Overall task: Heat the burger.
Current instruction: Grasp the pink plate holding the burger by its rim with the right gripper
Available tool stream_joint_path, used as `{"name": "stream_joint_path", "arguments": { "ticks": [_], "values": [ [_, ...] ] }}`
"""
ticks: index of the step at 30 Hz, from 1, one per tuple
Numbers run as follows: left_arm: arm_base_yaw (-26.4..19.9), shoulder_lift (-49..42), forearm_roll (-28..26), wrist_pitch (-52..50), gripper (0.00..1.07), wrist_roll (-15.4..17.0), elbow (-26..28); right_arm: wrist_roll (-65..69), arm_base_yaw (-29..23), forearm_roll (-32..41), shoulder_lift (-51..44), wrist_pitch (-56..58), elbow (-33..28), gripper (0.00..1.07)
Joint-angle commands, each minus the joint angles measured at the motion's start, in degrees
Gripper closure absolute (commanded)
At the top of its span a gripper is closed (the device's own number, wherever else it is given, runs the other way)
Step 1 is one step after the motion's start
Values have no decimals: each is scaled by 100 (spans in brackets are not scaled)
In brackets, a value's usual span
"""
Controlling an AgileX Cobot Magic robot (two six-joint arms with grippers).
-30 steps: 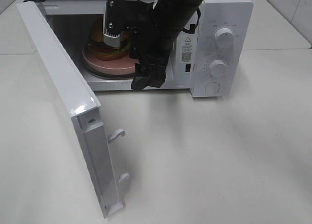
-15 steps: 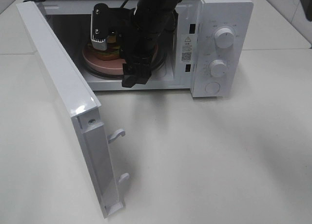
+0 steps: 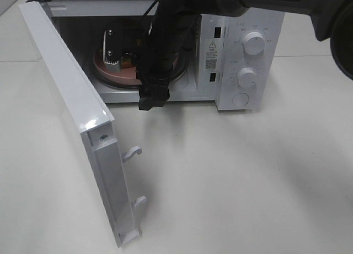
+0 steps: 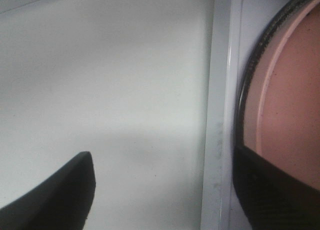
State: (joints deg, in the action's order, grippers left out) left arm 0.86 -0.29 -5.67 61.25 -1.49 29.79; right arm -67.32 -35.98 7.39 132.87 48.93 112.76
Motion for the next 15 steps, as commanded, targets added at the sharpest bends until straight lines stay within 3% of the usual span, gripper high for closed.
{"name": "stream_joint_path", "arguments": {
  "ticks": [1,15],
  "values": [
    [-23,-29,-6,17,6,11,-17,34,40,17,34,-74,29,31],
    [-23,-29,-6,17,6,11,-17,23,206,17,34,-309,29,31]
  ]
}}
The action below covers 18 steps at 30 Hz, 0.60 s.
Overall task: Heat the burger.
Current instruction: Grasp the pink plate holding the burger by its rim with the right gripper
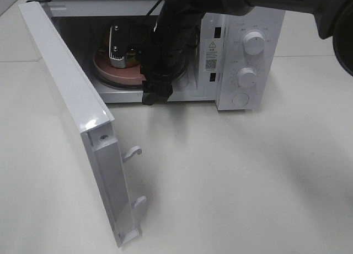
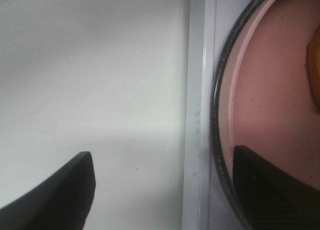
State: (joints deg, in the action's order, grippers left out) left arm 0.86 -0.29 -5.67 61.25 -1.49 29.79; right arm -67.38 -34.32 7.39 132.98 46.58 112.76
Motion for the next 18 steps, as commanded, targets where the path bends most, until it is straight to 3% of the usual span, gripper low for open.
{"name": "stream_joint_path", "arguments": {
  "ticks": [1,18],
  "values": [
    [-23,-29,-6,17,6,11,-17,29,40,17,23,-74,29,31],
    [-23,-29,-6,17,6,11,-17,304,40,-155,160,-453,34,31]
  ]
}}
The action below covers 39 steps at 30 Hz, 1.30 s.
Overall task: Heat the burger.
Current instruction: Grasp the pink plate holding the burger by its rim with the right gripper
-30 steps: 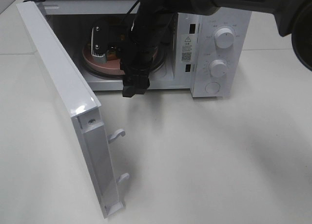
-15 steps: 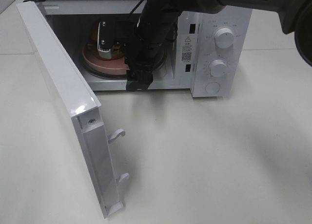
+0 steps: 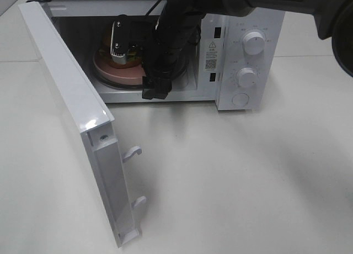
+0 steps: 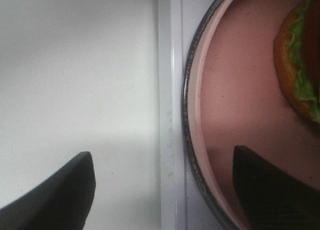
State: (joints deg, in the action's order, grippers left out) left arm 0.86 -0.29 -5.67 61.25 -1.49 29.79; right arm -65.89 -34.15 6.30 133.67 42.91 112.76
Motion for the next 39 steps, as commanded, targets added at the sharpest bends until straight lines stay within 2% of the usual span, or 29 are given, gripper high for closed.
{"name": "stream_joint_path", "arguments": {
  "ticks": [1,5,11,29,39],
  "values": [
    [-23,-29,-6,17,6,11,-17,155,23,-46,92,-86,34,31],
    [-23,-29,-6,17,6,11,-17,544,23,-315,235,-86,344,31],
    [-23,-29,-6,17,6,11,-17,642,23,-304,413,6,688,31],
    [-23,-29,-6,17,6,11,-17,584,23,-258,579,-17,716,31],
    [-23,-29,-6,17,6,11,-17,871,23,-258,859,6,1117,31]
  ]
}}
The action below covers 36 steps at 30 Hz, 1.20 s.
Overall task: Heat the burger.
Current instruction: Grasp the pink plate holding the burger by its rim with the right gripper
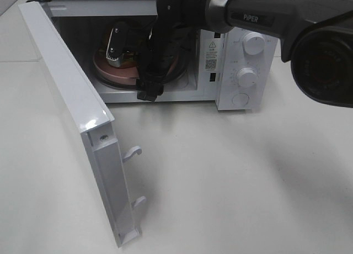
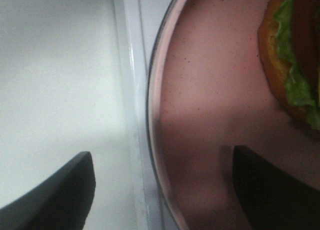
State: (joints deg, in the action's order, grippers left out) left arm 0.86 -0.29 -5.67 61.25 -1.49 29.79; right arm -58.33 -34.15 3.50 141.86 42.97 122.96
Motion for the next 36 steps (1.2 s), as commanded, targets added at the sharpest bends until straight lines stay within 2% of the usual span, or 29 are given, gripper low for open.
{"name": "stream_joint_path", "arguments": {
  "ticks": [1,36],
  "values": [
    [-23,-29,-6,17,6,11,-17,115,23,23,40,-17,97,31],
    [-23,-29,-6,17,6,11,-17,149,23,74,355,-160,97,31]
  ]
}}
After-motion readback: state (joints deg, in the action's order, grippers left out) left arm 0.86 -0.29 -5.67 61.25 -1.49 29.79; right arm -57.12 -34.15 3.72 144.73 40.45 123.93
